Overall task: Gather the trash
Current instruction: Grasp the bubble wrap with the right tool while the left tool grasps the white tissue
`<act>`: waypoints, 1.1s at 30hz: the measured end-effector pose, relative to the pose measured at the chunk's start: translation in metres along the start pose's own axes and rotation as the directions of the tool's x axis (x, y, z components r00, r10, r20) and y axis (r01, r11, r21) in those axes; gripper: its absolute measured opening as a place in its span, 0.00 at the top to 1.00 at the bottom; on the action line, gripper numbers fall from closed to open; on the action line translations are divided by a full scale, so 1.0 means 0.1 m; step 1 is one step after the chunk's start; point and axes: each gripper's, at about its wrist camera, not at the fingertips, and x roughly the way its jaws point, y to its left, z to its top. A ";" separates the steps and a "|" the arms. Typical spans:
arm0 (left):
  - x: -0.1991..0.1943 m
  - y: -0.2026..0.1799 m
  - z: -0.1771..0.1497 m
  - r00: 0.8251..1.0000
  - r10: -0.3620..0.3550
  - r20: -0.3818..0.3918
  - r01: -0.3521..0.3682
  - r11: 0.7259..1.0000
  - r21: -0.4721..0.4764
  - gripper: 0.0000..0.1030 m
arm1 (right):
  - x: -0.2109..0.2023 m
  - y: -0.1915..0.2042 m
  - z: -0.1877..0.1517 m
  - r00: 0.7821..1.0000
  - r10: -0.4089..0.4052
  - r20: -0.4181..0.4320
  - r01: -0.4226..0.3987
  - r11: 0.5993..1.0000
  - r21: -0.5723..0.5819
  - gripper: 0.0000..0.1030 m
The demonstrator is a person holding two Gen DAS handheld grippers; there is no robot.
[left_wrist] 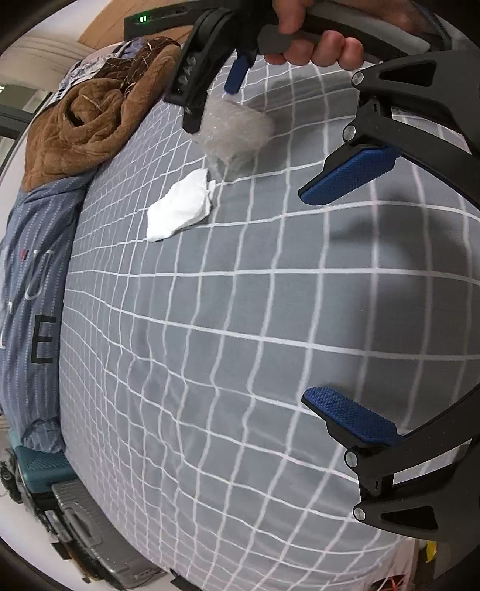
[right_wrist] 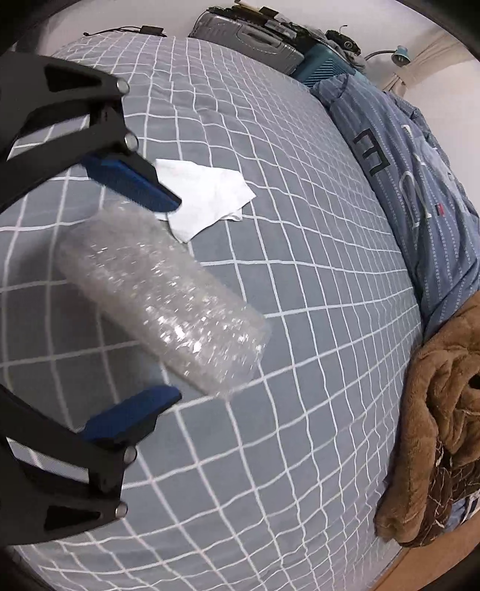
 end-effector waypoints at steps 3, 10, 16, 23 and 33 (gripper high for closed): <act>0.04 -0.06 0.12 1.000 -0.002 0.014 0.002 1.000 0.008 0.06 | 0.11 0.05 0.03 0.999 -0.040 -0.021 0.040 0.999 0.000 0.34; 0.22 -0.23 0.42 0.999 -0.012 0.031 0.011 1.000 0.010 0.06 | 0.03 0.07 0.04 0.998 -0.047 -0.031 0.045 0.996 -0.075 0.76; 0.59 -0.50 0.73 0.998 -0.055 0.006 0.055 0.998 0.003 0.06 | -0.30 -0.26 0.04 0.999 -0.043 0.015 0.045 0.989 -0.137 0.76; 0.96 -0.80 1.00 0.999 -0.043 -0.009 0.043 0.999 0.018 0.10 | -0.46 -0.62 0.07 0.998 -0.056 0.028 0.059 0.988 -0.145 0.76; 1.18 -0.91 1.02 0.998 0.041 -0.042 -0.040 0.999 0.026 0.37 | -0.41 -0.78 0.09 0.998 -0.059 0.020 0.061 0.989 -0.135 0.76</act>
